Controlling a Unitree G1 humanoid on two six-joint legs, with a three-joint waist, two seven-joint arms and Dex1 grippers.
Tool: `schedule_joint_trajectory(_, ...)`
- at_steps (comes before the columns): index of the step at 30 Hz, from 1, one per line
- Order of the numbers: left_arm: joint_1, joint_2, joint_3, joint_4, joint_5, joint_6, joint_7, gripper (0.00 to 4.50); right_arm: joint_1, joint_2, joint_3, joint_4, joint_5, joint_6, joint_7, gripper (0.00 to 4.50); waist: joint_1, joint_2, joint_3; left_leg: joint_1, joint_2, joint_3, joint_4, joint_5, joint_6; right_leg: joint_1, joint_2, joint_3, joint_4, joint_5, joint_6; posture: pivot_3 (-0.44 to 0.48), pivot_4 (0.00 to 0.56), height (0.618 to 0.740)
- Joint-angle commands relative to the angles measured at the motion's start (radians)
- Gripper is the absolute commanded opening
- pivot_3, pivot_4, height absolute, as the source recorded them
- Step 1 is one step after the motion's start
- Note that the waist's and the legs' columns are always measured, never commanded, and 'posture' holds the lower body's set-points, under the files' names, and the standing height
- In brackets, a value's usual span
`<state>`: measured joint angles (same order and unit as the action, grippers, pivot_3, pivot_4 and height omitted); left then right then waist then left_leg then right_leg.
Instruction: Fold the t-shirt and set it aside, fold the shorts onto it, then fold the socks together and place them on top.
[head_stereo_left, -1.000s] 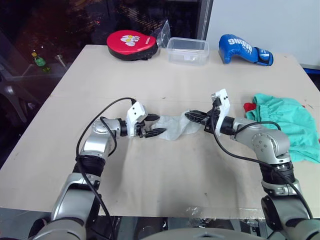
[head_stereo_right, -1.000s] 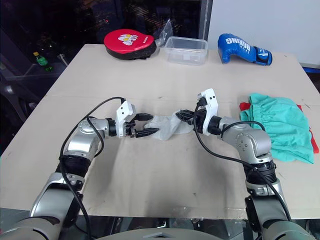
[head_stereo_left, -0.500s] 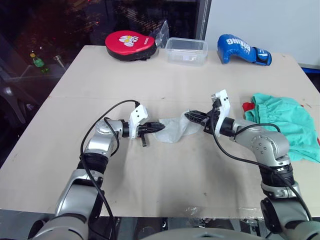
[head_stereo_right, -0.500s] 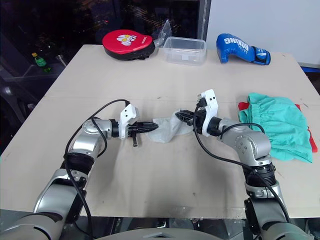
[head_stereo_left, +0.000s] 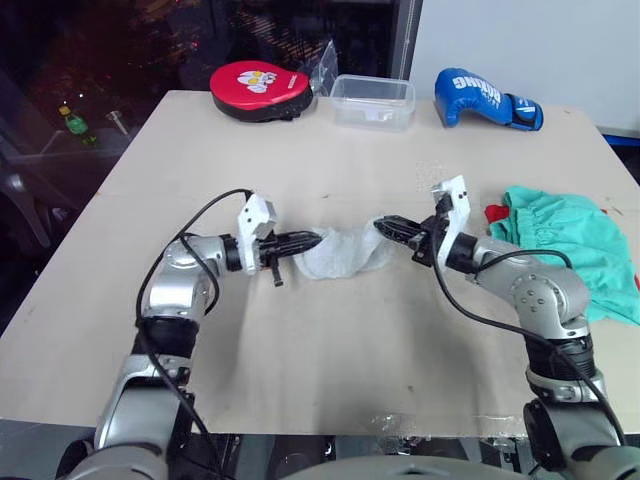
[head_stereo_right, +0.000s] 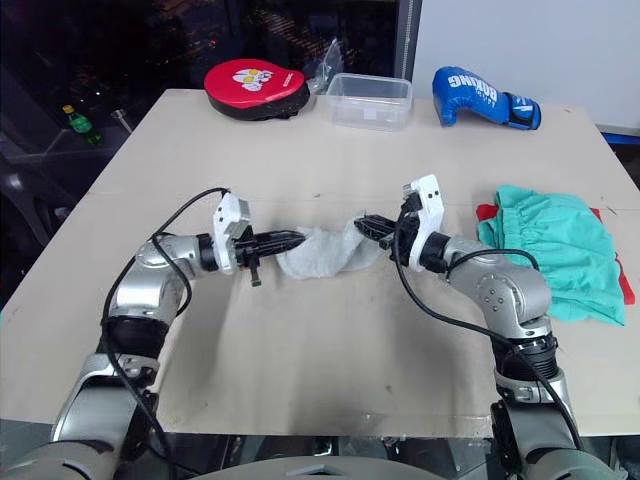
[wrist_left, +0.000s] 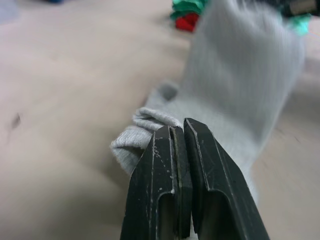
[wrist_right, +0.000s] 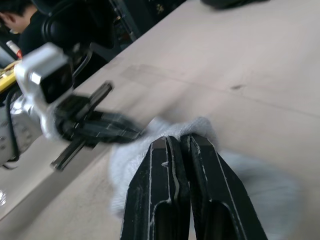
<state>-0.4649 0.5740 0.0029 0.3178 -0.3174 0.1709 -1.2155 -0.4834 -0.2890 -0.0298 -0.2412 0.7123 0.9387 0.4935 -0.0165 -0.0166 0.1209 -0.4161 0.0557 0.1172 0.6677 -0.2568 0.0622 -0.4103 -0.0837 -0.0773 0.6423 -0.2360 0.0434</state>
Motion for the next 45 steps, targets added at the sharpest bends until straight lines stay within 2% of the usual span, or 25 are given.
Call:
schedule_joint_trajectory(1, 0.015, 0.019, 0.004, -0.015, 0.047, -0.032, 0.062, 0.05, -0.034, -0.003, -0.031, -0.037, 0.032, -0.002, 0.003, 0.00, 0.001, 0.000, 0.000, 0.000, 0.000, 0.000, 0.000, 0.000, 0.000, 0.000, 0.000, 0.000, 0.000, 0.000, 0.000, 0.000, 0.150, 0.740)
schedule_joint_trajectory(7, 0.055, -0.017, 0.027, 0.011, 0.040, -0.063, 0.125, 0.05, -0.051, 0.000, 0.009, -0.012, 0.024, 0.000, 0.029, 0.00, 0.003, 0.000, 0.000, 0.000, -0.001, 0.000, 0.000, 0.000, 0.000, 0.000, -0.001, 0.000, 0.000, 0.000, 0.000, 0.000, 0.150, 0.740)
schedule_joint_trajectory(9, 0.071, -0.019, 0.034, -0.006, 0.029, -0.051, 0.136, 0.79, -0.054, 0.002, 0.014, -0.009, 0.024, -0.001, 0.029, 0.00, 0.002, 0.000, 0.000, 0.000, -0.001, 0.000, 0.000, 0.000, 0.000, 0.000, -0.001, -0.001, 0.000, 0.000, 0.000, 0.000, 0.150, 0.740)
schedule_joint_trajectory(10, 0.091, -0.021, 0.035, -0.033, 0.029, -0.060, 0.148, 0.95, -0.055, 0.006, 0.018, -0.007, 0.026, -0.002, 0.030, 0.00, 0.001, 0.000, 0.000, 0.000, 0.000, 0.000, 0.000, 0.000, 0.000, 0.000, -0.001, -0.001, 0.000, 0.000, 0.000, 0.000, 0.150, 0.740)
schedule_joint_trajectory(14, 0.148, -0.019, 0.028, -0.139, 0.004, -0.040, 0.147, 2.81, -0.057, 0.017, 0.030, 0.004, 0.025, -0.006, 0.034, 0.00, 0.000, 0.001, 0.001, 0.000, 0.000, 0.000, -0.001, 0.000, 0.000, 0.000, -0.001, -0.001, 0.000, 0.000, 0.000, 0.000, 0.150, 0.740)
schedule_joint_trajectory(22, 0.109, -0.026, -0.011, -0.109, 0.106, -0.165, 0.216, 2.81, -0.065, 0.023, 0.035, 0.016, 0.018, -0.011, 0.038, 0.00, 0.004, 0.001, 0.001, 0.000, -0.001, -0.001, -0.001, 0.000, 0.000, 0.000, -0.002, -0.002, 0.000, 0.000, 0.000, 0.000, 0.150, 0.740)
schedule_joint_trajectory(25, 0.091, -0.012, -0.041, -0.075, 0.157, -0.201, 0.219, 2.13, -0.067, 0.022, 0.033, 0.017, 0.018, -0.011, 0.036, 0.00, 0.003, 0.001, 0.001, 0.000, -0.001, 0.000, -0.001, 0.000, 0.000, 0.000, -0.002, -0.002, 0.000, 0.000, 0.000, 0.000, 0.150, 0.740)
schedule_joint_trajectory(29, 0.088, 0.011, -0.071, -0.056, 0.194, -0.237, 0.196, 0.23, -0.065, 0.023, 0.030, 0.016, 0.017, -0.013, 0.032, 0.00, 0.001, 0.001, 0.001, 0.000, -0.001, 0.000, -0.001, 0.000, 0.000, 0.000, -0.002, -0.002, 0.000, 0.000, 0.000, 0.000, 0.150, 0.740)
schedule_joint_trajectory(30, 0.088, 0.015, -0.076, -0.052, 0.199, -0.245, 0.191, 0.10, -0.064, 0.023, 0.029, 0.016, 0.017, -0.014, 0.031, 0.00, 0.001, 0.001, 0.001, 0.000, -0.001, 0.000, -0.001, 0.000, 0.000, 0.000, -0.002, -0.002, 0.000, 0.000, 0.000, 0.000, 0.150, 0.740)
schedule_joint_trajectory(37, 0.083, 0.018, -0.075, -0.015, 0.218, -0.333, 0.212, 0.10, -0.062, 0.022, 0.025, 0.019, 0.010, -0.021, 0.030, 0.00, 0.002, 0.001, 0.001, 0.000, 0.000, 0.000, -0.001, 0.000, 0.000, 0.000, -0.002, -0.002, -0.001, 0.000, 0.000, 0.000, 0.150, 0.740)
schedule_joint_trajectory(41, 0.095, -0.033, 0.012, -0.086, 0.054, -0.212, 0.223, 0.10, -0.065, 0.022, 0.021, 0.018, 0.012, -0.021, 0.030, 0.00, 0.002, 0.001, 0.001, 0.000, 0.000, 0.000, -0.001, 0.000, 0.000, 0.000, -0.002, -0.002, -0.001, 0.000, 0.000, 0.000, 0.150, 0.740)
schedule_joint_trajectory(45, 0.152, 0.004, 0.084, -0.197, -0.100, -0.011, 0.176, 0.10, -0.076, 0.024, 0.011, 0.022, 0.010, -0.025, 0.022, 0.00, -0.002, 0.001, 0.001, 0.000, 0.000, 0.000, -0.001, 0.000, 0.000, 0.000, -0.002, -0.002, 0.000, 0.000, 0.000, 0.000, 0.150, 0.740)
